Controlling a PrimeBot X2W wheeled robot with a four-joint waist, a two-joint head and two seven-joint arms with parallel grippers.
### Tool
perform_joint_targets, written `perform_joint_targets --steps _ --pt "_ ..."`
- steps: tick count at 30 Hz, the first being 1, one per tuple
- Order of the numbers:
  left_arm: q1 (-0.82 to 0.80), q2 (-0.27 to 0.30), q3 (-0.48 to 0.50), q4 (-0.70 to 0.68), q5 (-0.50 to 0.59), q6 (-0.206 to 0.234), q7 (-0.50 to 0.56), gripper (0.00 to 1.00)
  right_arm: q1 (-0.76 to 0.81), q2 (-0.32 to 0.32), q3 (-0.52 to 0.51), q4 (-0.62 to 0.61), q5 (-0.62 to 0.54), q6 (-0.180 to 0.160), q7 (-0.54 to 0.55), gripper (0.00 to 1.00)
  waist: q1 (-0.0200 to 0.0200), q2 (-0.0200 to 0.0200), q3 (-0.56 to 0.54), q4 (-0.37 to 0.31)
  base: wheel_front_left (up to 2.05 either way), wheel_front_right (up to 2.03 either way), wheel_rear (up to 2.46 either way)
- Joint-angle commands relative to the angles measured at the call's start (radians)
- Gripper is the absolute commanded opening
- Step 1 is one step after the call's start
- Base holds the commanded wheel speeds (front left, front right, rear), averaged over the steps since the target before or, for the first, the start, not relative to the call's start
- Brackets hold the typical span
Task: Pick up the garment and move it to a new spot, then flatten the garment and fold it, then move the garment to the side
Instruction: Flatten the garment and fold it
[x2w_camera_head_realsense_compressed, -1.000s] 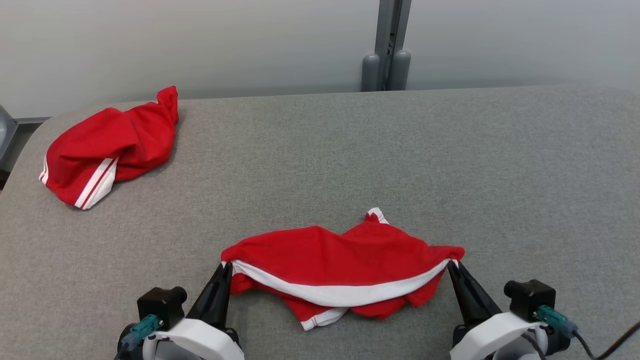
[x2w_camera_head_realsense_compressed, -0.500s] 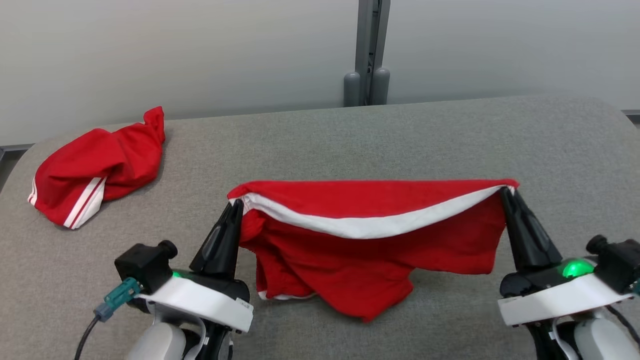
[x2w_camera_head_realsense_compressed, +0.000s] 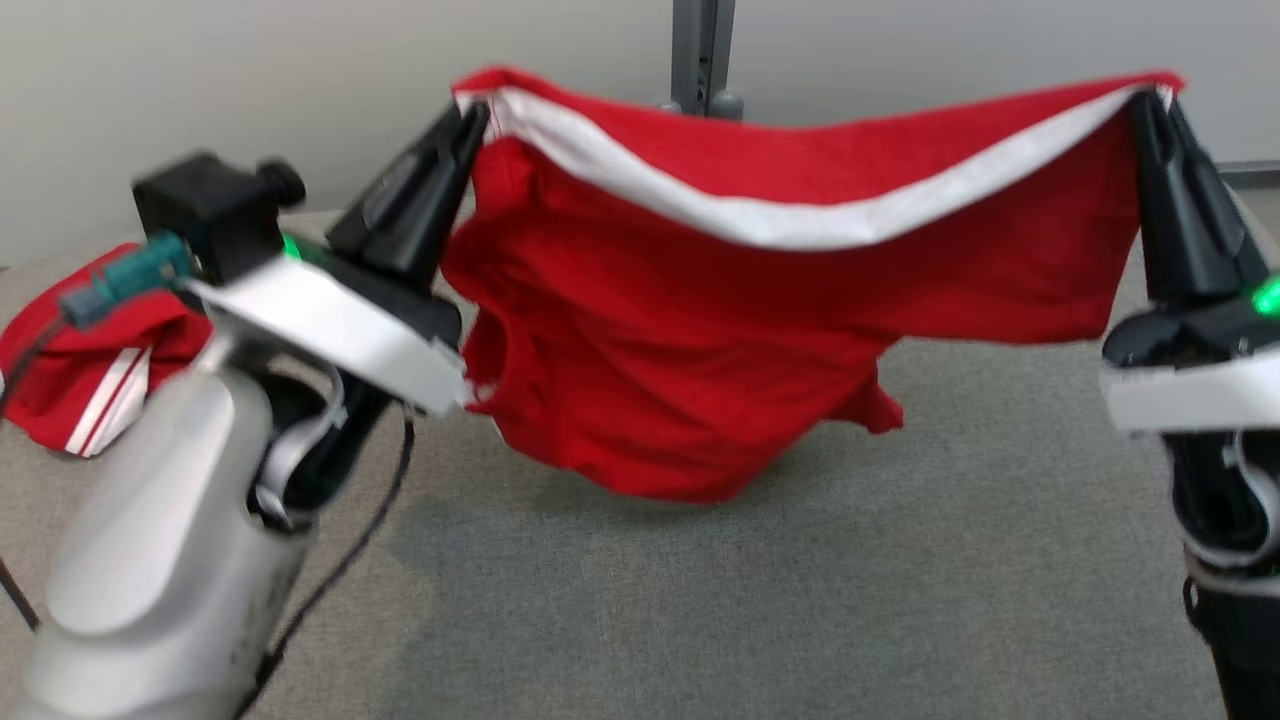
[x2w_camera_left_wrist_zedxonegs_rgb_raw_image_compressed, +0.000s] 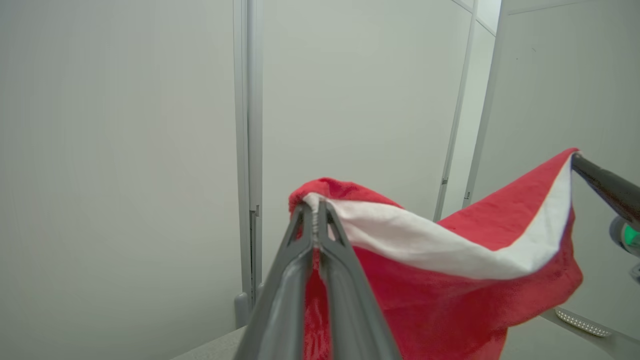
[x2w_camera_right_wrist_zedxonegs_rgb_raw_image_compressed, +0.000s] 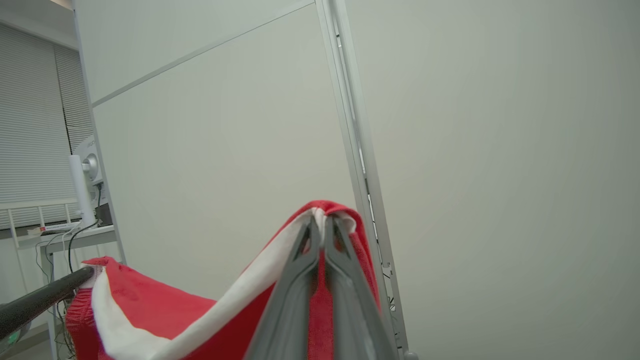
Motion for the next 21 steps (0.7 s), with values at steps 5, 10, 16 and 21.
perform_joint_targets --steps 5,10,16,21 --pt "-0.333 0.016 0.008 0.185 0.038 -0.028 0.067 0.0 -0.325 0.011 0.02 0.189 0.012 0.0 0.002 0.0 0.0 -0.0001 0.158 -0.054 0.0 0.0 0.0" --pt "-0.575 0.003 0.005 0.355 0.083 -0.039 0.059 0.0 -0.586 0.039 0.05 0.351 -0.02 0.0 -0.041 0.0 0.0 -0.0001 0.26 -0.097 0.0 0.0 0.0" --pt "-0.819 -0.019 -0.009 0.557 0.138 -0.053 -0.059 0.0 -0.856 0.096 0.059 0.546 -0.041 0.0 -0.16 0.0 0.0 -0.0001 0.364 -0.155 0.0 0.0 0.0" --pt "-0.881 -0.031 -0.024 0.693 0.118 -0.067 -0.158 0.0 -0.878 0.129 0.124 0.612 -0.013 0.0 -0.192 0.0 0.0 -0.0001 0.407 -0.185 0.0 0.0 0.0"
